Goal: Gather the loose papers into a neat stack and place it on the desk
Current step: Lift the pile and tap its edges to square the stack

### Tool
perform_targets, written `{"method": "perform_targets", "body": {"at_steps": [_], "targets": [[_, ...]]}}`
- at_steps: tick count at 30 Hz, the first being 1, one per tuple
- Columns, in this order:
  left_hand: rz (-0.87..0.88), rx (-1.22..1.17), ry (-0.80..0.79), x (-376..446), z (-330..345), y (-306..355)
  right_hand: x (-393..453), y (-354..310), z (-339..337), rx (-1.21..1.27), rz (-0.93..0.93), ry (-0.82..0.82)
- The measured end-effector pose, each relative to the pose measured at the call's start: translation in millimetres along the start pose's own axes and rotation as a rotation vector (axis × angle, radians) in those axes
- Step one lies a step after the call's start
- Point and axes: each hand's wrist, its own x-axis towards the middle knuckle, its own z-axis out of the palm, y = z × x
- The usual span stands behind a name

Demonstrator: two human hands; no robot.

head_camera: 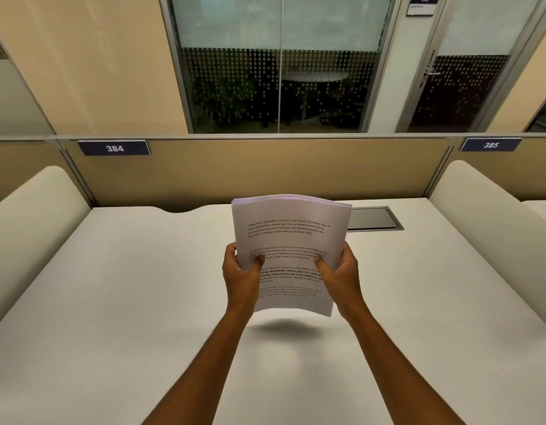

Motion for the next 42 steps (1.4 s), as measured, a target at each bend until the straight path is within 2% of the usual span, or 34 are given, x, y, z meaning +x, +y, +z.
{"method": "perform_targets", "body": {"at_steps": [4, 13, 25, 34, 42], "targets": [[0.000, -0.010, -0.003, -8.4, -1.9, -12.3, -7.8, 12.0, 2.0, 0.014, 0.008, 0.008], [-0.118, 0.042, -0.058, -32.5, -8.2, -53.6, -29.6, 50.6, 6.9, 0.017, 0.144, -0.004], [-0.080, 0.048, -0.043, -22.6, -10.5, -49.1, -22.3, 38.9, 4.7, 0.016, 0.084, -0.006], [-0.109, 0.084, -0.085, -31.0, -9.1, -62.2, -34.5, 60.8, 7.9, -0.019, 0.188, -0.015], [-0.017, 0.198, -0.221, 0.6, -13.6, -42.0, -18.5, 45.5, -2.8, 0.025, 0.174, -0.030]]}}
